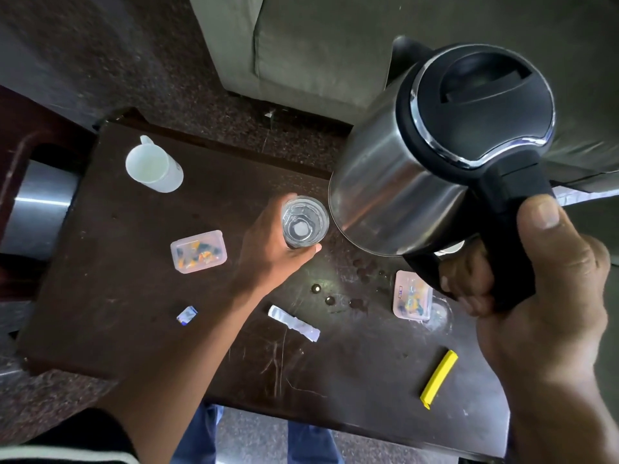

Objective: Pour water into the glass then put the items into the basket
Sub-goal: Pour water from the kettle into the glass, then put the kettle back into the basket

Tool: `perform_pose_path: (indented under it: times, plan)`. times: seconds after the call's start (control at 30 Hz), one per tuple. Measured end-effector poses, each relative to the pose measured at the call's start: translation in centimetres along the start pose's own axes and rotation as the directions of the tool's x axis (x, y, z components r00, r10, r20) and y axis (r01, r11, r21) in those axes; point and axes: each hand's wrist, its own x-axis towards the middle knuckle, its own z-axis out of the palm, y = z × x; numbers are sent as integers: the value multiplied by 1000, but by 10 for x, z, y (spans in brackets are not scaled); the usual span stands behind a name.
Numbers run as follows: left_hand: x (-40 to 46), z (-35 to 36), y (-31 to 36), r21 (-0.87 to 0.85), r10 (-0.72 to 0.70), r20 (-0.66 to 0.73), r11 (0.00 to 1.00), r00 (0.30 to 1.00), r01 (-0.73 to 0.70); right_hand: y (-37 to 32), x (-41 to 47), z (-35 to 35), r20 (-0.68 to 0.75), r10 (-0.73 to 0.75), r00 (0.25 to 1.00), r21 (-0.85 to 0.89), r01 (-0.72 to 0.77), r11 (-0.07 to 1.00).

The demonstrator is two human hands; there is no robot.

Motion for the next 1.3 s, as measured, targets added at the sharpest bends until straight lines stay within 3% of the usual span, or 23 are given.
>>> perform_pose_path:
  times: [0.6,0.9,1.1,1.3]
  plan:
    - [5,16,-1,34,2,-4,999,1000,-2,2,10,-4,17,-15,1000,-17,15,1000]
    - [-2,-33,-4,-69,45,118,997,992,-37,-19,7,28,107,-13,994,-47,18,999]
    - [-16,-116,3,-275,92,-33,956,995,-97,-36,8,79,195,-32,980,-59,44,997]
    - [-32,-201,-5,-341,89,-267,923,960,-180,-58,3,168,362,-119,925,-5,130,991]
